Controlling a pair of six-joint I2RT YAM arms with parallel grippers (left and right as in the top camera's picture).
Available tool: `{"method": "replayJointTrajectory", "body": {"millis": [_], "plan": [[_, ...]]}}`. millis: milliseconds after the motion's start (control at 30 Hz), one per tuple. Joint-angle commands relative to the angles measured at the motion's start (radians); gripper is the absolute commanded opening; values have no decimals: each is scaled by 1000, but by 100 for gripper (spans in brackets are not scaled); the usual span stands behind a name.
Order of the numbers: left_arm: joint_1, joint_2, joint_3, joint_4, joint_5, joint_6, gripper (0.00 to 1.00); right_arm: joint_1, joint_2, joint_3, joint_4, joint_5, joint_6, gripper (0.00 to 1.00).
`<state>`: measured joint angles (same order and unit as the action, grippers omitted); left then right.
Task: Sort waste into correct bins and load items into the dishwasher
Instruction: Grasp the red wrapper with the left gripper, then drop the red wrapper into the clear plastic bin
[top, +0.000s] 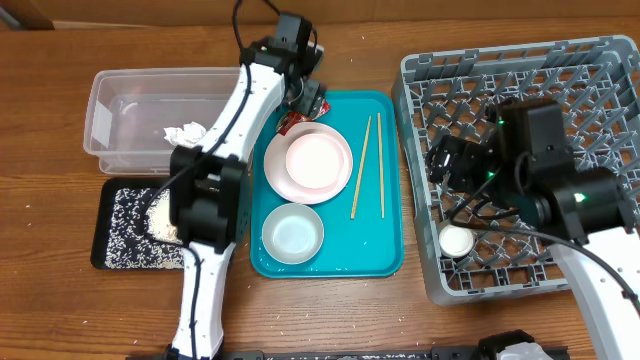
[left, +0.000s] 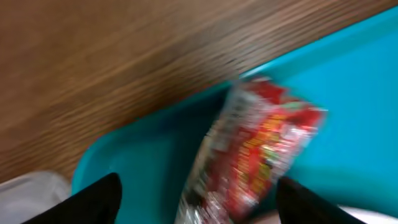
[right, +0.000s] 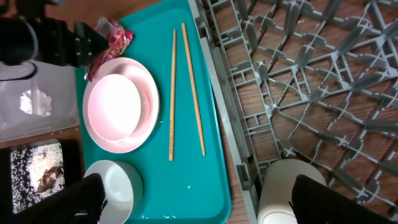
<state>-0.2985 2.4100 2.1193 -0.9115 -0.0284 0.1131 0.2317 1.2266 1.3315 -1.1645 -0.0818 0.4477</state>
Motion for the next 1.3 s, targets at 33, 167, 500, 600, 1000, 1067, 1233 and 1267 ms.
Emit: {"method": "replayJointTrajectory", "body": {"millis": [33,167,500,600,1000,1067,1233,1267], "plan": [[21,42,2,19,-31,29,71,5,29,15,-4,-3,-3,96],[19,42,5,6,-24,29,30,5,31,15,4,-2,-7,96],[64,-110,216,-161,159,-126,4,5,29,15,0,-2,-7,96],[97,-195,259,-239,151,-193,4,5,29,15,-3,-2,-7,96],[385,-246,177,-524,93,-401,73,5,24,15,-2,-3,-7,92],[393,-256,184,-541,87,-373,73,5,17,15,4,-3,-9,92],[371,-358,189,-563,88,-339,74,5,-5,15,3,-3,-11,93],[358,-391,189,-573,86,-329,75,5,-9,15,3,-3,-15,93]]}}
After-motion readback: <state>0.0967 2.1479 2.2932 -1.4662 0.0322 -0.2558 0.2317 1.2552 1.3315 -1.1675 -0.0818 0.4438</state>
